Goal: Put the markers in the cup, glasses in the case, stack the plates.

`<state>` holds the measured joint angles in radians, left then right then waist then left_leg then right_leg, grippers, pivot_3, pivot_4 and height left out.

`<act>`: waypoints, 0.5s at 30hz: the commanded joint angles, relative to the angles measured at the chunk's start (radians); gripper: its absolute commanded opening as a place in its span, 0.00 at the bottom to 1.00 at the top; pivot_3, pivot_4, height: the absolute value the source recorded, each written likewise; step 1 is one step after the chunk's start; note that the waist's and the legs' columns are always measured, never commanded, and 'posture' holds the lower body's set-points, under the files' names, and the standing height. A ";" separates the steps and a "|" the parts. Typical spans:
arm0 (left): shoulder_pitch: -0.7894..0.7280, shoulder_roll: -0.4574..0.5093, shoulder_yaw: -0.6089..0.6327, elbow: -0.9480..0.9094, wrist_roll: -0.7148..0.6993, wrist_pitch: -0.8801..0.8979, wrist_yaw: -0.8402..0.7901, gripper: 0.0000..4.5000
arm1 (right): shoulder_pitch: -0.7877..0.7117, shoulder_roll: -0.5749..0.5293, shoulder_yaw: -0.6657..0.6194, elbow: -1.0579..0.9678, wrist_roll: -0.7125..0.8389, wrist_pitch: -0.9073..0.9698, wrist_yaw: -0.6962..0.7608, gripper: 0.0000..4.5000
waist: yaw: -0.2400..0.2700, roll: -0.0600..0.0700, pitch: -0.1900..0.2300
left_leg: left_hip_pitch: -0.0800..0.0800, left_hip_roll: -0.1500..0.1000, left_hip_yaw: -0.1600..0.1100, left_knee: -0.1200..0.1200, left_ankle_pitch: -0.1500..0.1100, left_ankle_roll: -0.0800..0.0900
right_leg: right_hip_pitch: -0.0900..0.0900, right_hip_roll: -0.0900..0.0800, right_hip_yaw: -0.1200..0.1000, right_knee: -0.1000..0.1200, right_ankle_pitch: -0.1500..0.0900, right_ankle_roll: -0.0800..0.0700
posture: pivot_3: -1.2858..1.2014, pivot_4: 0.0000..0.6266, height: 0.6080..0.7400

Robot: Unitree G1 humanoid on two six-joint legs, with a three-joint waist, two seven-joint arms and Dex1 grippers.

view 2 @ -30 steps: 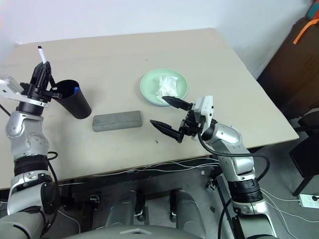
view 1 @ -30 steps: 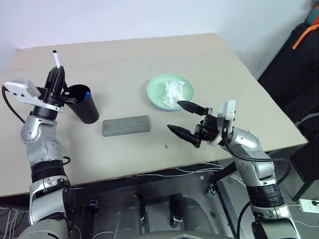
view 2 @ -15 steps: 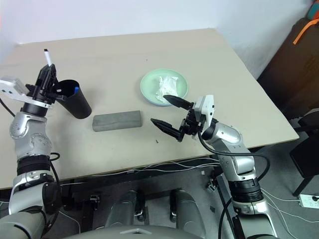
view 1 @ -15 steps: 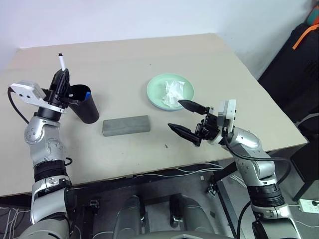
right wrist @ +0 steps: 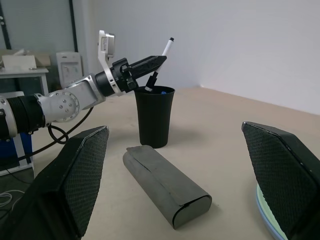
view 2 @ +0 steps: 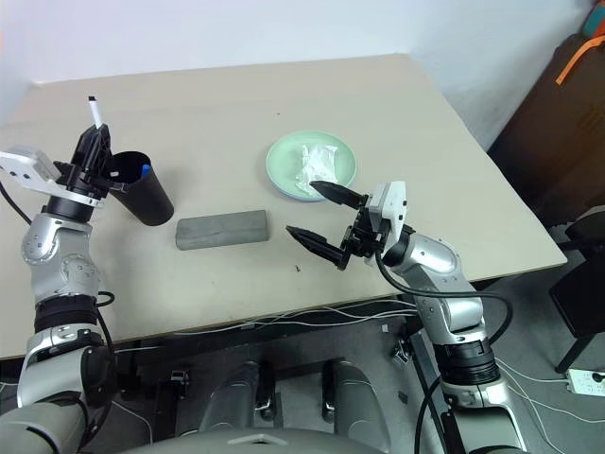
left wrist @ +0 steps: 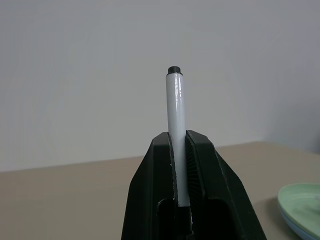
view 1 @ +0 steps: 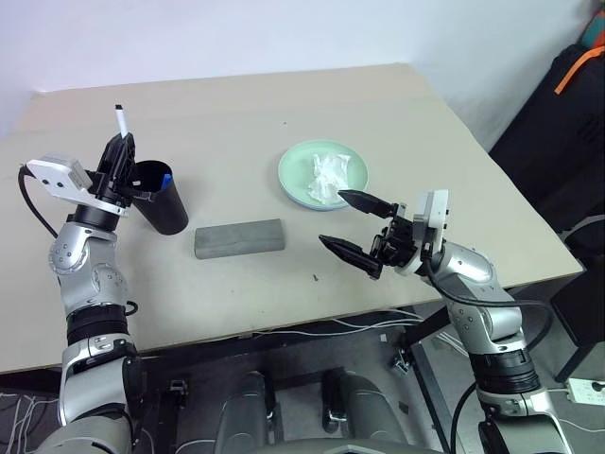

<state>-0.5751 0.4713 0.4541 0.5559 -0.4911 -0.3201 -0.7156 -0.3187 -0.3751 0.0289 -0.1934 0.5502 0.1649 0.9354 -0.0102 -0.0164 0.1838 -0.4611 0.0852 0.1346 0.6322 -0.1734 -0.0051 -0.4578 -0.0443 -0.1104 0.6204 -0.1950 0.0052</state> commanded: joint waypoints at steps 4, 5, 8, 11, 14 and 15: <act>-0.006 0.019 0.015 -0.028 -0.013 -0.010 0.000 0.16 | -0.004 -0.001 -0.014 -0.015 -0.009 -0.027 0.002 1.00 | 0.000 0.000 0.000 | 0.000 0.000 0.000 0.000 0.000 0.000 | 0.000 0.000 0.000 0.000 0.000 0.000 | 0.52 0.24 1.00; -0.007 0.021 0.016 -0.028 -0.014 -0.008 -0.001 0.22 | -0.004 0.001 -0.012 -0.013 -0.011 -0.029 0.003 1.00 | 0.000 0.000 0.000 | 0.000 0.000 0.000 0.000 0.000 0.000 | 0.000 0.000 0.000 0.000 0.000 0.000 | 0.52 0.24 1.00; -0.004 0.025 0.016 -0.035 -0.013 0.001 0.005 0.45 | -0.008 0.005 -0.011 -0.009 -0.014 -0.031 0.005 1.00 | 0.000 0.000 0.000 | 0.000 0.000 0.000 0.000 0.000 0.000 | 0.000 0.000 0.000 0.000 0.000 0.000 | 0.52 0.24 1.00; 0.000 0.026 0.017 -0.043 -0.010 0.006 0.014 0.69 | -0.016 0.008 -0.009 -0.012 -0.014 -0.025 0.000 1.00 | 0.000 0.000 0.000 | 0.000 0.000 0.000 0.000 0.000 0.000 | 0.000 0.000 0.000 0.000 0.000 0.000 | 0.52 0.24 1.00; 0.010 0.024 0.014 -0.064 -0.014 0.016 0.015 0.92 | -0.022 0.010 -0.005 -0.020 -0.014 -0.017 -0.007 1.00 | 0.000 0.000 0.000 | 0.000 0.000 0.000 0.000 0.000 0.000 | 0.000 0.000 0.000 0.000 0.000 0.000 | 0.52 0.24 1.00; 0.013 0.027 0.015 -0.063 -0.015 0.018 0.014 0.99 | -0.024 0.012 -0.003 -0.023 -0.015 -0.014 -0.010 1.00 | 0.000 0.000 0.000 | 0.000 0.000 0.000 0.000 0.000 0.000 | 0.000 0.000 0.000 0.000 0.000 0.000 | 0.52 0.24 1.00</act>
<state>-0.5606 0.4737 0.4550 0.5351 -0.4927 -0.3004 -0.7038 -0.3231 -0.3708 0.0308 -0.1910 0.5321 0.1598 0.9297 -0.0105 -0.0164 0.1838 -0.4611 0.0852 0.1346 0.6322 -0.1734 -0.0051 -0.4579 -0.0442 -0.1103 0.6205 -0.1950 0.0052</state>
